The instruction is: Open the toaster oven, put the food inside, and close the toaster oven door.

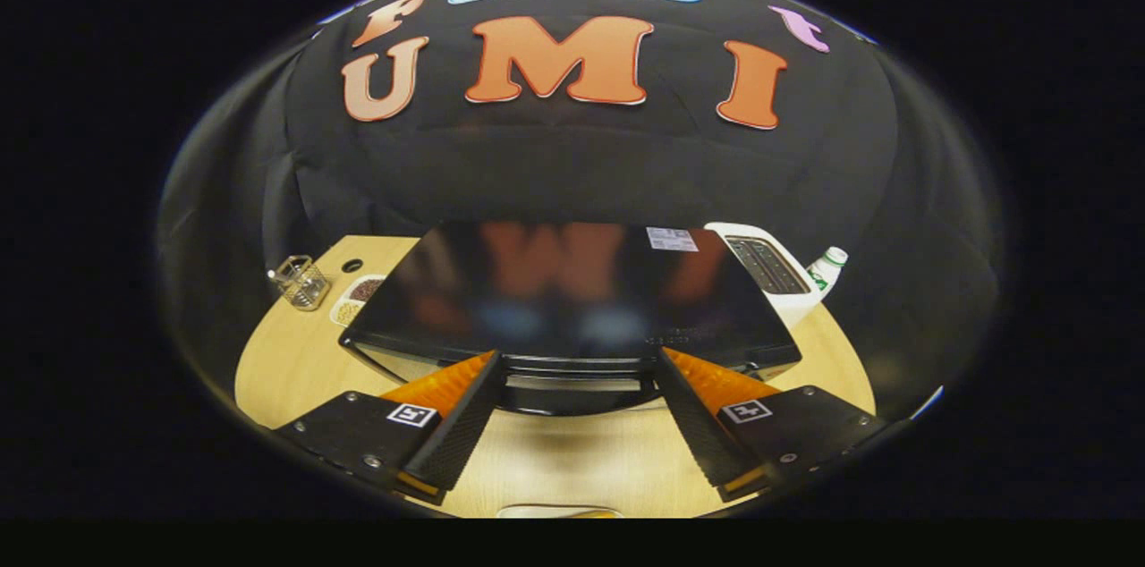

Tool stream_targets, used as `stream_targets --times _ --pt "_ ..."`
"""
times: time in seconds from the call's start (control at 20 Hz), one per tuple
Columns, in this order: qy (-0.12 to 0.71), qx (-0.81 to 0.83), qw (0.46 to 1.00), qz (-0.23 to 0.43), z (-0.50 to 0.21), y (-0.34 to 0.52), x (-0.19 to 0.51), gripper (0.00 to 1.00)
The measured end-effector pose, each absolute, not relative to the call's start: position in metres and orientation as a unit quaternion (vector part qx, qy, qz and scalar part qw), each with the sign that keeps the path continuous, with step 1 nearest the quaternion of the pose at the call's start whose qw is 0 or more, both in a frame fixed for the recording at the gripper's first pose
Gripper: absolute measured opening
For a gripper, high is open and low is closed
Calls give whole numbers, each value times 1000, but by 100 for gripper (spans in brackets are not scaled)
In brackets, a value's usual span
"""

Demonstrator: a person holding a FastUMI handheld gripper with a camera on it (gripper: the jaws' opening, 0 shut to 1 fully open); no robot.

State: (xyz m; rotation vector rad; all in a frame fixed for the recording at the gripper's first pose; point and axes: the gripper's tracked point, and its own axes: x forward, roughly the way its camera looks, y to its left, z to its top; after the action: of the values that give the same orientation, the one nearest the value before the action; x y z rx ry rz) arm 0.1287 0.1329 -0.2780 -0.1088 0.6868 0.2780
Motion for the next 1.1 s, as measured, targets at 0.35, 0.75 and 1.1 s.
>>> stream_targets --times 0.35,0.75,1.1 --pt "350 -55 925 140 -277 132 119 99" --pt "360 -67 921 135 -278 119 74 99" --pt "387 -36 914 117 -307 101 12 99"
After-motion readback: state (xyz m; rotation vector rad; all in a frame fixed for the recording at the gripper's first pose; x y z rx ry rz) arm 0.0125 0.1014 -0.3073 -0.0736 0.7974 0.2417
